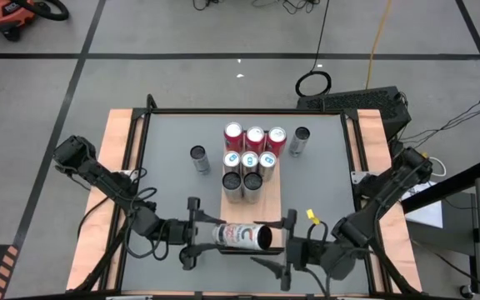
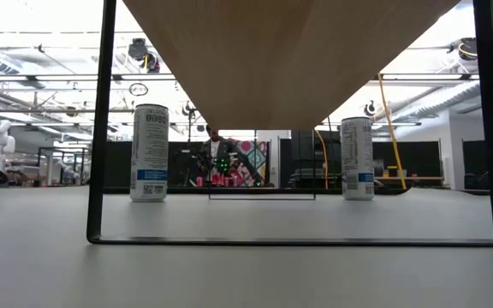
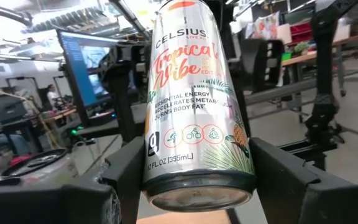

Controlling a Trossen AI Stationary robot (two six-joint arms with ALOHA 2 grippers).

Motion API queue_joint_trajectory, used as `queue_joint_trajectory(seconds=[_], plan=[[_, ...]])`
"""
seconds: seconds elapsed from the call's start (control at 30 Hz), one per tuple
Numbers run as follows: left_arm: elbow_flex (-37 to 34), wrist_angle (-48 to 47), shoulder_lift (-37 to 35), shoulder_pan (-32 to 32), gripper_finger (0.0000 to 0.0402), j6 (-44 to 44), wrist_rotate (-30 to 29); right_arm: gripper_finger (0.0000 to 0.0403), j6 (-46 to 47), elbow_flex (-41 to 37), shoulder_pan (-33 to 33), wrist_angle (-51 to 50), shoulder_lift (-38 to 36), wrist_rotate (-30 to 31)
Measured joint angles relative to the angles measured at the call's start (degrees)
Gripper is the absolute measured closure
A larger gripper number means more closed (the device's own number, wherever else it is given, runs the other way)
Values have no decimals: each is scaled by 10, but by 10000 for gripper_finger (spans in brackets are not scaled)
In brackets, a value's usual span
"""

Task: Place canned beverage on shelf
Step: Put the bottom right white soda can on the shelf aligned with the other blue soda can

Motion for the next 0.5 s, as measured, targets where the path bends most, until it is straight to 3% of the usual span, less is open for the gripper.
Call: queue_joint_trajectory(seconds=[0.3,0.5], plan=[[1,12,0,-2,168,56,-14,71,-78,-10,-7,117,0,-12],[1,22,0,-1,168,80,-14,115,-85,-10,-21,133,0,-37]])
